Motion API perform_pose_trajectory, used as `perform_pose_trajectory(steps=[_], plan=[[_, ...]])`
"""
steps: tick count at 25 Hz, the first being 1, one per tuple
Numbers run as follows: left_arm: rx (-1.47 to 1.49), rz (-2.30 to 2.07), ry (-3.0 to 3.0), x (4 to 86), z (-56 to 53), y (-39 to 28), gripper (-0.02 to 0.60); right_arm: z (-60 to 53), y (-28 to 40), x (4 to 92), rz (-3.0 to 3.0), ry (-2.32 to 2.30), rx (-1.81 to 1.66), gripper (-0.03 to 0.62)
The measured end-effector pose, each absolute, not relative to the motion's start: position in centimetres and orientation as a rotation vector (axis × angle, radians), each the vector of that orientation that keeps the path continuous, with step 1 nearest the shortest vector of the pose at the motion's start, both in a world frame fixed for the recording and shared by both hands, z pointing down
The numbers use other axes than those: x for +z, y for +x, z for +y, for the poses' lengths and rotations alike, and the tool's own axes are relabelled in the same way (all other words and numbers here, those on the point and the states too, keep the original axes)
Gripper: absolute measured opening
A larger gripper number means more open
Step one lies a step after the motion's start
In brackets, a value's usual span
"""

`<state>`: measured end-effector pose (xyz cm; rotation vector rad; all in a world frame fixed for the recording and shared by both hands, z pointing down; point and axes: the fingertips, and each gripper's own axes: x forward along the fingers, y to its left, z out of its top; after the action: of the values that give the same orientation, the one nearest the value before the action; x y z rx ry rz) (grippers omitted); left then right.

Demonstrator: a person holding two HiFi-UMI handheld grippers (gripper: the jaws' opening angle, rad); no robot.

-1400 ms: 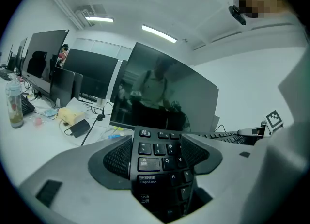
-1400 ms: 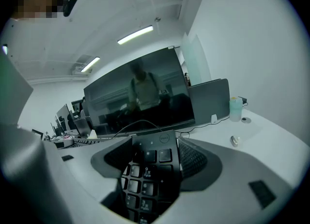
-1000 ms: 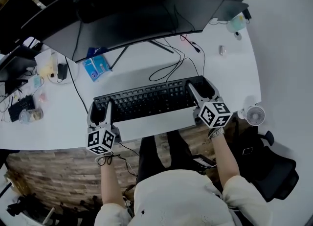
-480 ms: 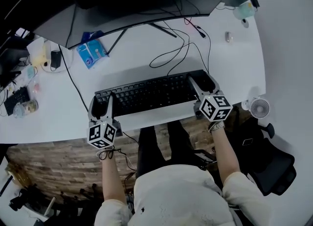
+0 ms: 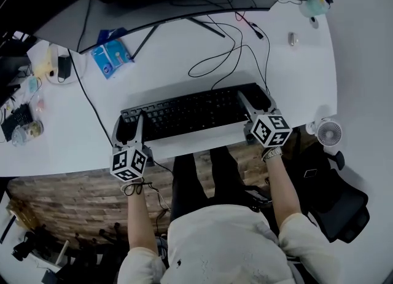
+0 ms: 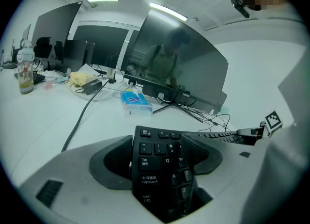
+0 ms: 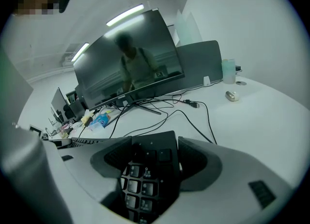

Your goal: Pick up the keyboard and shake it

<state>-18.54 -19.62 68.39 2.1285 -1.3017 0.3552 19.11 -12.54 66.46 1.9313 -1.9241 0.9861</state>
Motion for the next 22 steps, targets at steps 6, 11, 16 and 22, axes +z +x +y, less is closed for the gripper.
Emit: perform_pose_trajectory(steps=[6,11,16,22], plan=[[0.382,-1.296,2.103,70.1,-19.3,-18.3,0.302,-12.4,19.3,68.3,-1.924,1.922,1.001,0.288],[0.412,-1.286,2.103,70.9,-19.4,-18.2,0.302,-12.1,19.4,69.7,-1.919,1.918,1.040,0.288],[0.423,-1.284,2.087,71.6,-19.5,-18.1,0.302,-12.4,19.5,70.4,-1.916,1.911,1.046,0.288],[0.430,-1.290,2.064,72.5,-19.0,-18.2,0.302,-12.5,19.5,71.2,-1.917,1.893,1.046,0.290]])
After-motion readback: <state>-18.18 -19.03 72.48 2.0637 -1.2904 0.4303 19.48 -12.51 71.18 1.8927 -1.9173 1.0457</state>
